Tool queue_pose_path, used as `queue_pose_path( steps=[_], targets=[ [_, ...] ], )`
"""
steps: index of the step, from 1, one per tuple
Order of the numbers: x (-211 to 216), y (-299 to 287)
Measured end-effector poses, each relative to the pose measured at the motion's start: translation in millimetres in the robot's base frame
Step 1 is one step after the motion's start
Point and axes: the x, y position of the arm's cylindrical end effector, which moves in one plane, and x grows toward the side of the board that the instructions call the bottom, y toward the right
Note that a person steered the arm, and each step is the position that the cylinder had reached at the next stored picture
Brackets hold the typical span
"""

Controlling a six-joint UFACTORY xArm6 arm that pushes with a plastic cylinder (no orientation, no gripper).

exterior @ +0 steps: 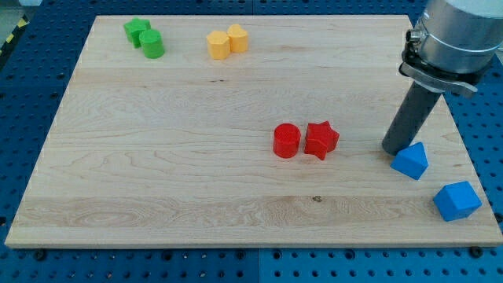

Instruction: Push the blue triangle into the blue cube

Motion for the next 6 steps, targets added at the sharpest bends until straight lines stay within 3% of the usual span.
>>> queue_pose_path(
  steps=[6],
  targets=[
    [25, 43]
  ],
)
